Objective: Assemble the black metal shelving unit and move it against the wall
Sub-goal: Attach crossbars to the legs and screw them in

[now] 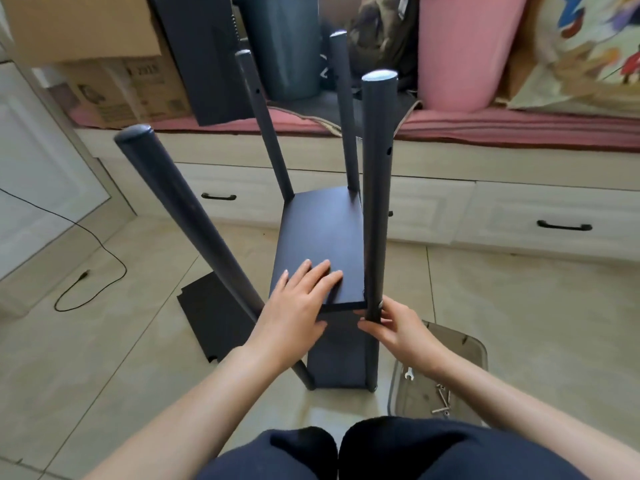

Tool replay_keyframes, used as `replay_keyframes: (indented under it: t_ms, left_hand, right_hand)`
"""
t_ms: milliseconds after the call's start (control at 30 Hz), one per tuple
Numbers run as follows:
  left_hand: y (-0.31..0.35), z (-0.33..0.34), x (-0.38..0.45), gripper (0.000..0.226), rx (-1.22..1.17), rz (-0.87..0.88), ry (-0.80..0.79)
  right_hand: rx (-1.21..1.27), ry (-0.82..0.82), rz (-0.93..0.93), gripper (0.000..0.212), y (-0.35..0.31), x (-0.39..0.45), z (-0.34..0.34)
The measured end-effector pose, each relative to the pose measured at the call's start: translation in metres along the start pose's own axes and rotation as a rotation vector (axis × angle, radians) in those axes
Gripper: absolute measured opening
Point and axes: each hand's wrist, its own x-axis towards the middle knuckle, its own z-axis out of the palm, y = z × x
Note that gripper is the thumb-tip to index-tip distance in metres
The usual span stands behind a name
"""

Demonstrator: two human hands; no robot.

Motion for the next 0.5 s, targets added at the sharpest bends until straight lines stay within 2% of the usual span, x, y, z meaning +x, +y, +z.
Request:
replay_keyframes:
  t_ms: [133, 333, 500]
  left_hand:
    - [0.0, 0.007, 0.003, 0.094, 0.096, -0.038, 0.013]
    - [0.011, 0.015, 0.007, 0.099, 0.16, -0.04, 0.01]
    - [0.027, 0.025, 0.015, 0.103, 0.214, 0.01, 0.001]
  right_hand:
    - [-0.022, -0.003, 0.023, 0.039, 0.003, 0.003, -0.001]
    - [-0.112, 0.021, 0.041, 0.033, 0.007, 0.004, -0.005]
    - [-0.143, 0.067, 0.131, 0.026, 0.011, 0.001, -0.016]
